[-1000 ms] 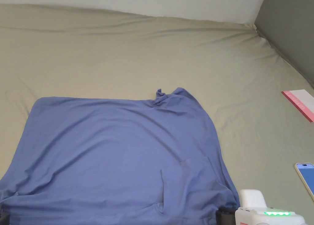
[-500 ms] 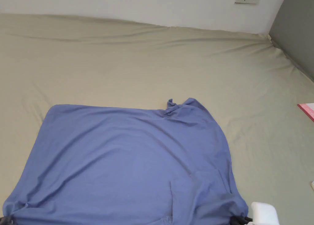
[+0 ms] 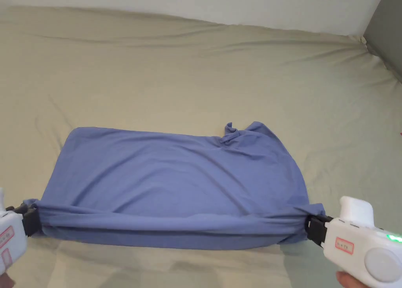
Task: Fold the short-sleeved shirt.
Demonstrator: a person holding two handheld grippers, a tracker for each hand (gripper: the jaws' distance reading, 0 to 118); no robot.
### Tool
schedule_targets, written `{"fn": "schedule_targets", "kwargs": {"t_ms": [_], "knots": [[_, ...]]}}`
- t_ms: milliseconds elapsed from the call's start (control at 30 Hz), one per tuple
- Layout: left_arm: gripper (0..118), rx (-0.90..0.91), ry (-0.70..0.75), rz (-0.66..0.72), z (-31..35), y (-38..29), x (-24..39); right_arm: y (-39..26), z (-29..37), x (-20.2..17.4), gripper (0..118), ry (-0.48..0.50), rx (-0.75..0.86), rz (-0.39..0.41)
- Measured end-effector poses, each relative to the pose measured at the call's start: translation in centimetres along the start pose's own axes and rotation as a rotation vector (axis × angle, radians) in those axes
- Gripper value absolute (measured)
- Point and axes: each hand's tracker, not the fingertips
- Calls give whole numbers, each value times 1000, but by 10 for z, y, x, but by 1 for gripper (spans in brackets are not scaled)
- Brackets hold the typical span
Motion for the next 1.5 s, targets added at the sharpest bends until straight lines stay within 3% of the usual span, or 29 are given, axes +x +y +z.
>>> {"fn": "schedule_targets", "kwargs": {"t_ms": [133, 300, 567, 600, 633, 667, 700, 733, 767, 1033, 1167, 1267, 1300, 1333, 1367, 1400, 1433, 1467, 1500], "knots": [[9, -82, 11, 20, -44, 8, 2, 21, -44, -4, 12, -21, -72, -17], [9, -161, 50, -28, -91, 8, 9, 32, -99, -6, 12, -68, -154, 20], [10, -207, 44, -49, -114, 15, 15, 38, -116, -7, 14, -79, -154, 23], [15, -197, 40, -54, -112, 19, 18, 42, -114, -8, 24, -93, -125, 22], [26, -145, 52, -56, -106, 26, 21, 49, -107, -11, 42, -141, -63, 33], [43, -99, 54, -57, -98, 34, 25, 56, -98, -14, 71, -193, 6, 50], [79, -63, 34, -45, -89, 42, 28, 64, -88, -15, 99, -178, 70, 53], [105, -43, 11, -31, -81, 49, 31, 72, -75, -17, 107, -147, 127, 50], [118, -5, -18, -21, -70, 58, 33, 81, -61, -21, 107, -120, 197, 53], [115, 414, -41, -182, 48, 94, 67, 107, 70, -80, 107, -96, 563, 272], [115, 575, -46, -249, 106, 90, 88, 94, 122, -115, 107, -91, 666, 364], [110, 635, -40, -284, 132, 87, 97, 81, 145, -136, 103, -61, 693, 404], [100, 645, -40, -295, 138, 86, 98, 76, 151, -142, 97, -47, 698, 416], [86, 653, -26, -301, 142, 85, 100, 74, 154, -146, 86, -32, 700, 423], [75, 670, -11, -309, 147, 84, 102, 70, 158, -151, 65, -19, 705, 434], [69, 677, -2, -317, 153, 81, 105, 65, 161, -156, 65, -16, 712, 446], [69, 680, 5, -323, 159, 79, 108, 62, 162, -161, 56, -18, 717, 459], [48, 680, 11, -330, 161, 78, 110, 59, 163, -164, 35, -33, 730, 479], [30, 681, 12, -332, 162, 77, 110, 56, 163, -167, 2, -36, 748, 487]]}}
